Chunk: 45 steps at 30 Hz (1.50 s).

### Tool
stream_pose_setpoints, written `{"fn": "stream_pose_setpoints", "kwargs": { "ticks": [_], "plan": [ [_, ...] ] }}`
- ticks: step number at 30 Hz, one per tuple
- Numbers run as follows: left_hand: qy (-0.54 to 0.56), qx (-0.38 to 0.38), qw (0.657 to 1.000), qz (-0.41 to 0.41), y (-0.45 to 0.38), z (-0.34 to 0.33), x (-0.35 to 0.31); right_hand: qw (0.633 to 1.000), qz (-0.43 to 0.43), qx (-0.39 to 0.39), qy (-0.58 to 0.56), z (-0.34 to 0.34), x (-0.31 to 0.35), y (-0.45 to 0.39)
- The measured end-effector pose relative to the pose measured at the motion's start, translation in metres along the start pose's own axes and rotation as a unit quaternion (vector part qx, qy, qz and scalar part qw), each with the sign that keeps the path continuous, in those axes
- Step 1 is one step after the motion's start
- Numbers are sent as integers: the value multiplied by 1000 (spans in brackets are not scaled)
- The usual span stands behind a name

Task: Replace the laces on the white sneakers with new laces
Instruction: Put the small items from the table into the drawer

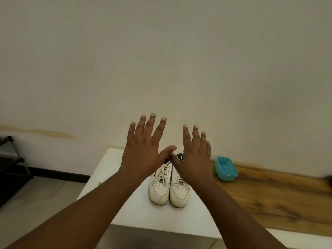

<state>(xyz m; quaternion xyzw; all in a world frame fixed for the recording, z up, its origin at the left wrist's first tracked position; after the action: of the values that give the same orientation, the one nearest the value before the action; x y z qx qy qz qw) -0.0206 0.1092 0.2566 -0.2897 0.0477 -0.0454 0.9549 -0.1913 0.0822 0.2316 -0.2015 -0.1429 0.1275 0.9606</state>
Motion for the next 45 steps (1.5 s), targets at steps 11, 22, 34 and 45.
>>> {"fn": "stream_pose_setpoints", "kwargs": {
  "ticks": [11,22,34,45],
  "plan": [
    [-56,-82,995,-12,12,134,-7,994,63,-94,17,127,58,16],
    [-44,-166,985,0,24,224,3,979,93,-178,31,226,107,30],
    [-65,-224,972,32,23,278,17,966,142,-213,33,264,146,20],
    [-91,-215,960,157,76,252,74,952,251,-174,1,204,213,20]
  ]
}}
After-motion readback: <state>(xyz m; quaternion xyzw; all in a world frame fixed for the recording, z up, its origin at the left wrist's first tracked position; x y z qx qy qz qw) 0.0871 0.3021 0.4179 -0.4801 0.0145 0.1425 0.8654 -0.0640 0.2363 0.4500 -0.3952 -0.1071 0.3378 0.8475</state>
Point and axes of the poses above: each hand's wrist, its own y-axis away from the middle knuckle, its own z-axis out of the back of the hand, x = y × z, the point moved 3 cm from there along -y, towards the middle knuckle
